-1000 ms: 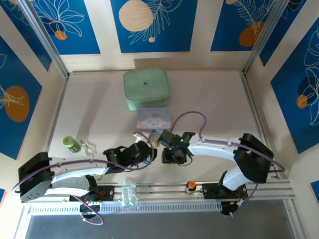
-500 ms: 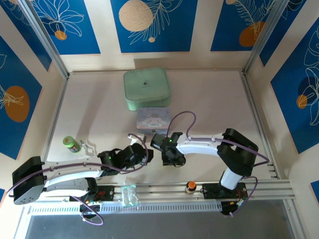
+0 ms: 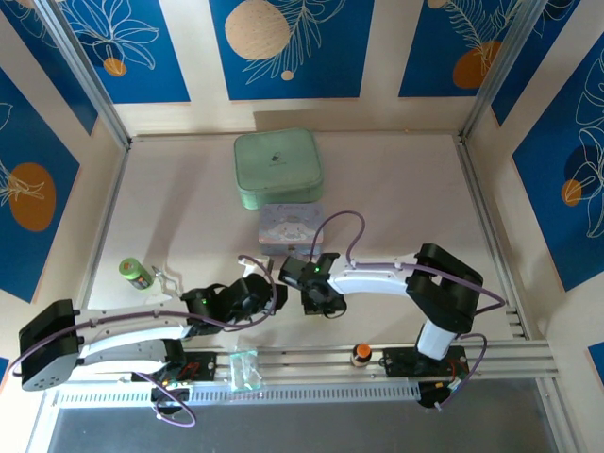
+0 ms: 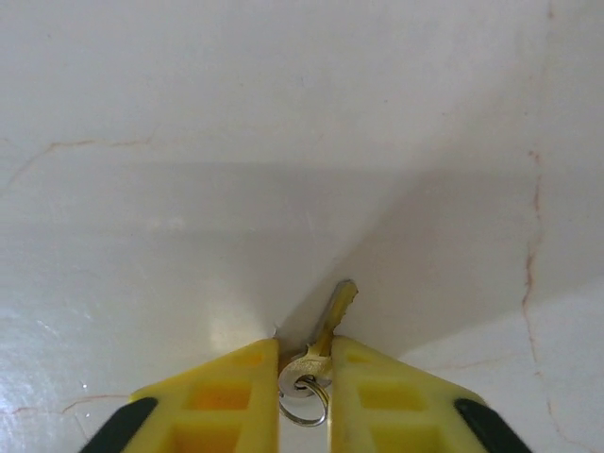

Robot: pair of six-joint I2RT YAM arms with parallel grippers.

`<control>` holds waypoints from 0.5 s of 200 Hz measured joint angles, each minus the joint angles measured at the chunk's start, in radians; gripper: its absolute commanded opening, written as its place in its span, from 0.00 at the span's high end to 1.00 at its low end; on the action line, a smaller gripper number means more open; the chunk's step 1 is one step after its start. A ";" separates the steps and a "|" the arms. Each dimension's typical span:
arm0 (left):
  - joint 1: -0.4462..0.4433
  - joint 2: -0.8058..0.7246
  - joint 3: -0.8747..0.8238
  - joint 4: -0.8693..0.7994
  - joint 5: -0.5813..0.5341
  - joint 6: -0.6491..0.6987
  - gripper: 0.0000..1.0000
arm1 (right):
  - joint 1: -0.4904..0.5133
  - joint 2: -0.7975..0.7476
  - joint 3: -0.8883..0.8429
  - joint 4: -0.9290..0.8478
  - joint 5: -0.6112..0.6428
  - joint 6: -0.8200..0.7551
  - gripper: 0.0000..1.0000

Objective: Unlock a padlock with a key

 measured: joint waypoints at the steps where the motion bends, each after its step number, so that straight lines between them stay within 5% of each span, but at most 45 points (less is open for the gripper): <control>1: 0.000 0.000 0.000 0.000 0.000 -0.001 0.54 | 0.000 0.000 0.000 0.000 0.000 0.000 0.90; 100: 0.000 0.053 0.001 0.009 -0.006 -0.005 0.54 | -0.007 -0.143 -0.129 0.084 0.016 0.000 1.00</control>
